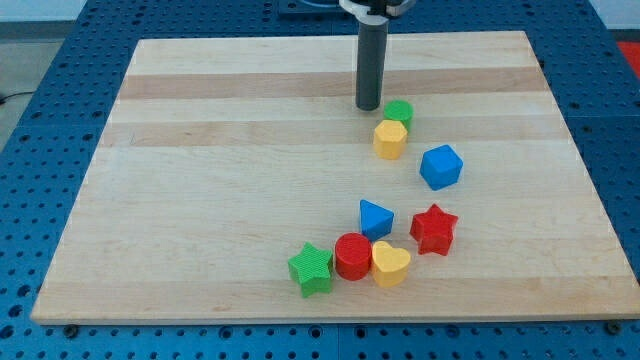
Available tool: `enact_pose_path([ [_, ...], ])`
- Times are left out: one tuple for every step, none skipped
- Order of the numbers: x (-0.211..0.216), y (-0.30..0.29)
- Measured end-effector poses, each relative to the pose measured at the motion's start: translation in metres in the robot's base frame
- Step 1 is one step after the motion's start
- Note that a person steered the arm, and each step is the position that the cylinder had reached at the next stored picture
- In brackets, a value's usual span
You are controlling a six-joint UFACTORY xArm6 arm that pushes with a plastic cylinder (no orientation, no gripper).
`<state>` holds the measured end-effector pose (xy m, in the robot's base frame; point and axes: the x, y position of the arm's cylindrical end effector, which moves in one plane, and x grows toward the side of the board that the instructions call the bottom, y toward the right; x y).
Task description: Place the green circle along with the hexagon diagonally parallel to the cube
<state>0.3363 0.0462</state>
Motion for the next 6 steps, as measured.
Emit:
enact_pose_path([
  [-0.027,0.005],
  [-0.026,0.039],
  [0.007,0.055],
  [0.024,0.045],
  [0.04,0.032],
  [0.063,0.02],
])
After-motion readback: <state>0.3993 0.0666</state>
